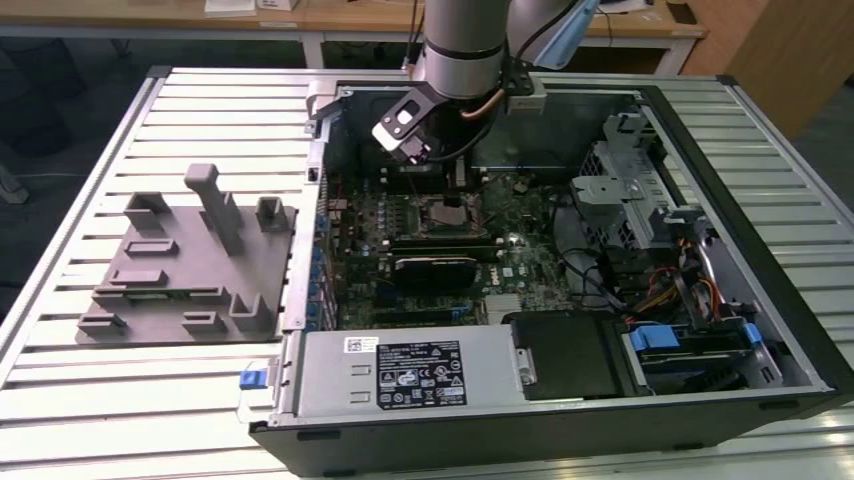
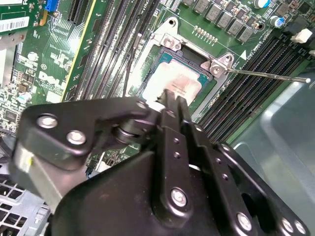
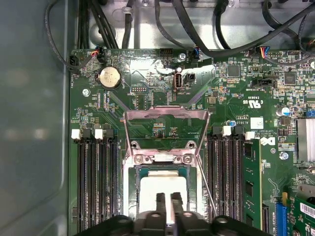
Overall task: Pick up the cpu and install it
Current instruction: 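Place the cpu into insertion slot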
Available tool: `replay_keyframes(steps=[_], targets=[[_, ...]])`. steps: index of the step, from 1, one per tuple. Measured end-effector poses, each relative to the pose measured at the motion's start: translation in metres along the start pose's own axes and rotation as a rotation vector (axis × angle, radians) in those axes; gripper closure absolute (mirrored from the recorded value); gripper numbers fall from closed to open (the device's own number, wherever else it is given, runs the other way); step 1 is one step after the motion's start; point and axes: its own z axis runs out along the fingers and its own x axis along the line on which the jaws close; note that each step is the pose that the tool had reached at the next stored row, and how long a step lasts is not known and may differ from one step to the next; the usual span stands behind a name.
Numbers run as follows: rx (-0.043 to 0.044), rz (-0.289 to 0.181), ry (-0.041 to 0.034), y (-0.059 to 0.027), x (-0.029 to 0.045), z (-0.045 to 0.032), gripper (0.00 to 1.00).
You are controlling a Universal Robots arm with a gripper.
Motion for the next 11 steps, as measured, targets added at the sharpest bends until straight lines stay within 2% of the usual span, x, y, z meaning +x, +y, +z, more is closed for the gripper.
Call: replay_keyframes(steps=[1, 3, 8, 11], targets=[[0.0, 0.0, 0.0, 0.0, 0.0, -0.0001, 0.82], [0.0, 0.0, 0.0, 0.0, 0.0, -0.0003, 0.89], [0.0001, 0.0, -0.0002, 0.0, -0.0001, -0.0012, 0.89], [-0.0001, -0.002, 0.0, 0.0001, -0.0001, -0.0043, 0.89]])
